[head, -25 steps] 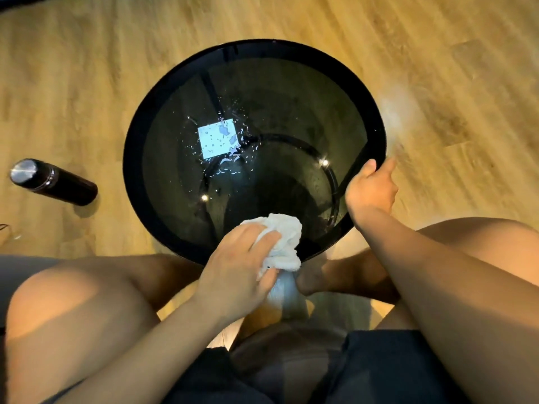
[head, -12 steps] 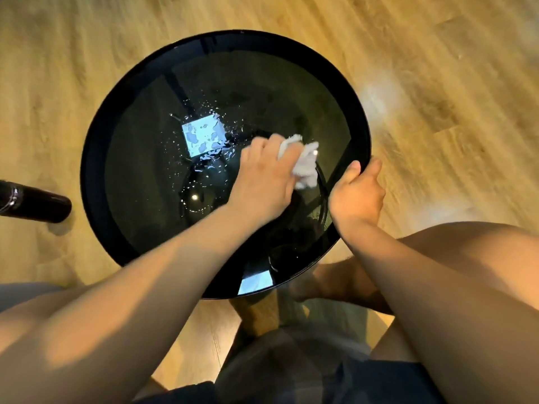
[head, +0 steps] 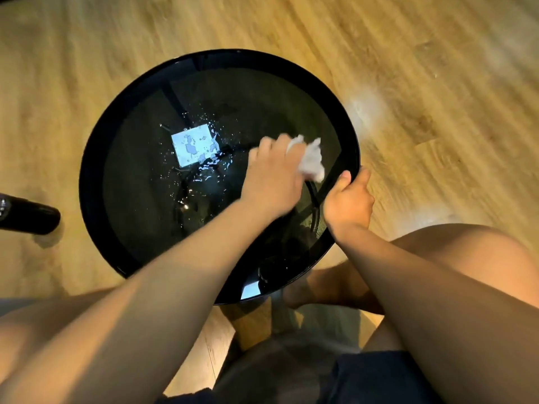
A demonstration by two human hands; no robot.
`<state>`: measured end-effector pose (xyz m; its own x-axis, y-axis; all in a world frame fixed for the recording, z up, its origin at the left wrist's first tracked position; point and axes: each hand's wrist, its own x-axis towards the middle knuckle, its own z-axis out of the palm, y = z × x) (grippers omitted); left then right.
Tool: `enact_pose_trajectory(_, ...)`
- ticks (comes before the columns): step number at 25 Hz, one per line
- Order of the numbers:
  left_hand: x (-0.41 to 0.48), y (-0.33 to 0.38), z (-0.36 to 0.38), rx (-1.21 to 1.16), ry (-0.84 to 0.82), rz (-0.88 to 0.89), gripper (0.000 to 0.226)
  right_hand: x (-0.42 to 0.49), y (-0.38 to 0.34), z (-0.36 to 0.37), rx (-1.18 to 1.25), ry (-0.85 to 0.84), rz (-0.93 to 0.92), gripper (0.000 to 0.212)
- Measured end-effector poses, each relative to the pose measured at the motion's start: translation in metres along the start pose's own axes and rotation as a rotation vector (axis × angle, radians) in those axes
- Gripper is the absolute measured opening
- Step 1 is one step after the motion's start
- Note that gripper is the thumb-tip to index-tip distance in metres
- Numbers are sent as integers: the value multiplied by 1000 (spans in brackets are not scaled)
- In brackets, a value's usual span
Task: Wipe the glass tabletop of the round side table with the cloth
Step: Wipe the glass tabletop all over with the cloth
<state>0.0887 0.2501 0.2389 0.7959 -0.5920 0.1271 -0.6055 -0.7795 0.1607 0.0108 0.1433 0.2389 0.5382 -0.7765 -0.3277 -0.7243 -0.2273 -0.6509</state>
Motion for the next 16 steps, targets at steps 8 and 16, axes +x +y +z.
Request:
enact_pose_trajectory(8,-147,10,-32,-25,-189,127,49,40,-9,-24,245,-114,165,54)
enact_pose_trajectory(16,44,38,8,164,-82,6,44,56,-10,-7,207,-61,148,60)
